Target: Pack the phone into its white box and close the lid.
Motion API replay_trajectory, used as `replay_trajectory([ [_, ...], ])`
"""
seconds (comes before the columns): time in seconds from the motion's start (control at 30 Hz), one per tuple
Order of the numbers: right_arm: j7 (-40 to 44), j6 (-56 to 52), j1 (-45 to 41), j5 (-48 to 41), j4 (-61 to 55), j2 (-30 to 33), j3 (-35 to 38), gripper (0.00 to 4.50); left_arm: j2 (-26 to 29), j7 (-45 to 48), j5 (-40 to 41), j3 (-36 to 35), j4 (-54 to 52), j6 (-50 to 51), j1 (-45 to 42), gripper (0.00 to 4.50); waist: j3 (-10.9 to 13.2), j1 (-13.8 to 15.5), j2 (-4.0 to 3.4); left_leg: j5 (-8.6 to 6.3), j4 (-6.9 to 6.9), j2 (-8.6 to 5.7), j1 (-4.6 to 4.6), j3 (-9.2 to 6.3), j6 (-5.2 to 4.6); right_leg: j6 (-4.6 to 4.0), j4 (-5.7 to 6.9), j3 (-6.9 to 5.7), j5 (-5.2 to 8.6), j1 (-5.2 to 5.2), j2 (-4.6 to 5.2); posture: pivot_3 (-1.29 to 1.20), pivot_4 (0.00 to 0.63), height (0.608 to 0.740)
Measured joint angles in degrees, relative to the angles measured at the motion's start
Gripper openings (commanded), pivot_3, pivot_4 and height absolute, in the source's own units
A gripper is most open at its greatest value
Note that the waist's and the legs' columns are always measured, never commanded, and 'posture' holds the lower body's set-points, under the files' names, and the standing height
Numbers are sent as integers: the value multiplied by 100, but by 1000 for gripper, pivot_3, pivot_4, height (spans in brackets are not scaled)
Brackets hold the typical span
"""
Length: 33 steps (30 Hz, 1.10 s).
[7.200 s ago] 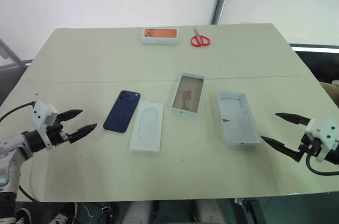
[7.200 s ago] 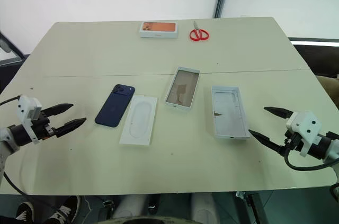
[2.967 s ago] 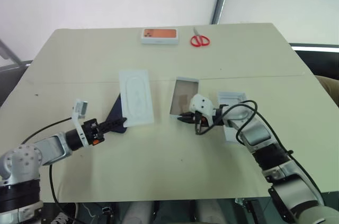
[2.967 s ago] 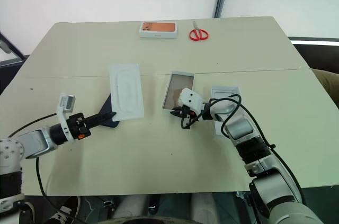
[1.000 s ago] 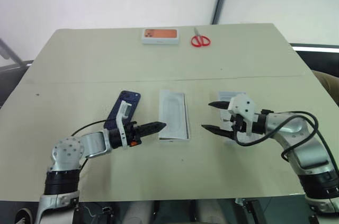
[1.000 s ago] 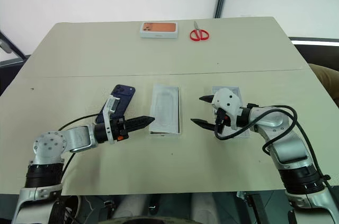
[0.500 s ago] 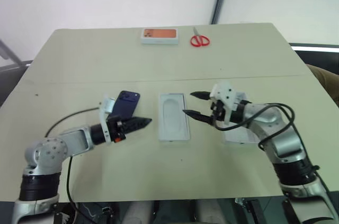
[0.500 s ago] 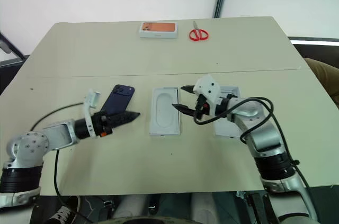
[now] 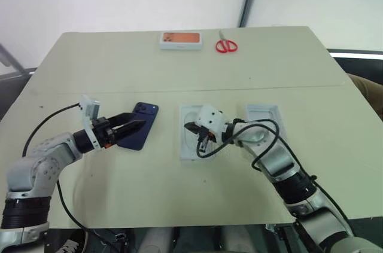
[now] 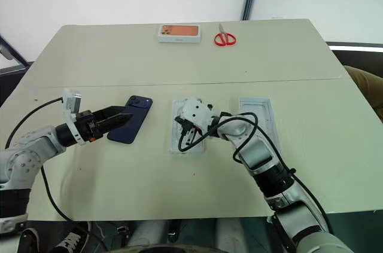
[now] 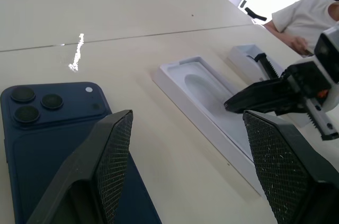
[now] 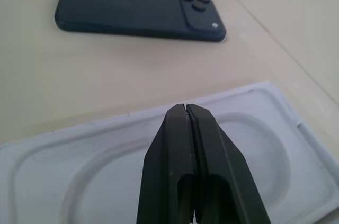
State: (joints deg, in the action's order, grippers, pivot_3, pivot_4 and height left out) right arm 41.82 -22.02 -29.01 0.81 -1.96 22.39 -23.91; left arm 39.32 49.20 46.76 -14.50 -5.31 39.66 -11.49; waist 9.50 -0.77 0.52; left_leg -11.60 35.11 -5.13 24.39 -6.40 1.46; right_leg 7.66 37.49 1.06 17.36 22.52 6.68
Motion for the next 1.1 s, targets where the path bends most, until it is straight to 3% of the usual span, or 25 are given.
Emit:
replay_trajectory([
  [0.3, 166, 118, 7, 338, 112, 224, -40, 40, -73, -81, -5, -2, -57, -2, 56, 3531, 0, -9, 0, 0, 0, 2, -1, 1, 0, 0, 5, 0, 0, -2, -4, 0, 150, 740],
  [0.73, 100, 2, -65, 313, -9, -51, 151, 40, -100, -287, -2, -4, 66, 396, -139, 3531, 0, -6, 0, 0, 2, 2, -1, 0, 0, 1, 6, 0, 0, 0, -7, 0, 150, 740],
  [0.93, 22, -175, -553, 57, -78, -337, 508, 40, 406, -183, -1, -83, 889, 913, -505, 3531, 0, -44, 0, 1, -4, 7, -1, 0, 2, 1, 11, 3, 0, 4, -16, 0, 150, 740],
  [1.1, -127, -196, -895, 172, 207, -843, 264, 40, 760, 256, -258, 10, 1801, 982, -827, 3531, 0, -46, 1, 3, -4, 7, -1, -1, 6, 0, 15, 3, 0, 14, -20, 0, 150, 740],
])
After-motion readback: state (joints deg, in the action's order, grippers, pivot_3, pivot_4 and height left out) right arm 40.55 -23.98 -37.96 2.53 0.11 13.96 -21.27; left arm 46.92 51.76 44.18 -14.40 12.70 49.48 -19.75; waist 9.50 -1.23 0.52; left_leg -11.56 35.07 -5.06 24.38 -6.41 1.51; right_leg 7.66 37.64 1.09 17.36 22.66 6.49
